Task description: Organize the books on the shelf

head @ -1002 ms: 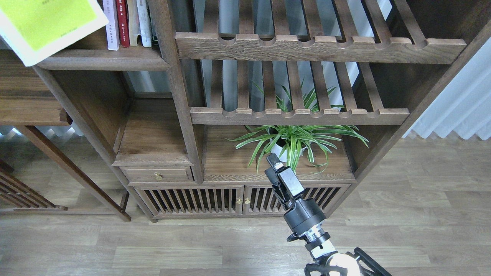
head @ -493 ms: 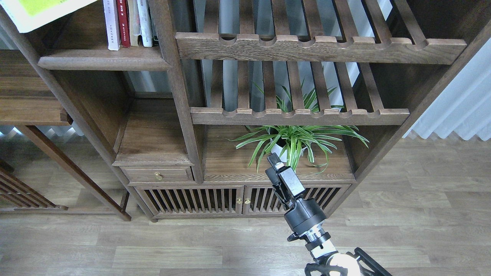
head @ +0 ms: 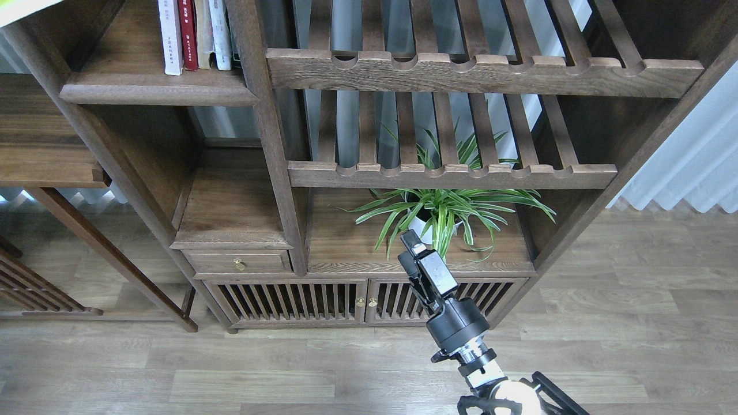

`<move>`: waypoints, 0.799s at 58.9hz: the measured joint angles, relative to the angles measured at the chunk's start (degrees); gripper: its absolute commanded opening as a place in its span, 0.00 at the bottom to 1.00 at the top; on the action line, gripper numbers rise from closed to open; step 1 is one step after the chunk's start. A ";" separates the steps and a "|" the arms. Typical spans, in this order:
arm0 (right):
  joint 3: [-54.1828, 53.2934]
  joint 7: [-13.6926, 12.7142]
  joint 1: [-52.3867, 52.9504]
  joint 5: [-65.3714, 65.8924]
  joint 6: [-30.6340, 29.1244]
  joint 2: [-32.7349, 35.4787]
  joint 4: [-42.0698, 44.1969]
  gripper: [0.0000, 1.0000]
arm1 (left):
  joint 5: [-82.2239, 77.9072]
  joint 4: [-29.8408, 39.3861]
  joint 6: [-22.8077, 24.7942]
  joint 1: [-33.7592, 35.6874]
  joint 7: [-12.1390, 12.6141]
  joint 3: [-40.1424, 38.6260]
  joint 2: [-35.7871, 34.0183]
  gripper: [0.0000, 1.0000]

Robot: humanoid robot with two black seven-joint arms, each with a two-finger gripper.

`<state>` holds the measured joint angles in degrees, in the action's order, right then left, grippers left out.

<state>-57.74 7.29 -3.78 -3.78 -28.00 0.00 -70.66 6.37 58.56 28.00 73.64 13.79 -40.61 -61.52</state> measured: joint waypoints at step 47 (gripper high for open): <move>-0.13 0.00 -0.09 -0.01 0.00 0.00 0.00 0.98 | -13.26 -14.00 0.00 1.41 -0.15 -5.32 20.07 0.00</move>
<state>-57.87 7.30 -3.87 -3.78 -28.00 0.00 -70.66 -6.89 44.56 28.00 75.05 13.64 -45.92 -41.45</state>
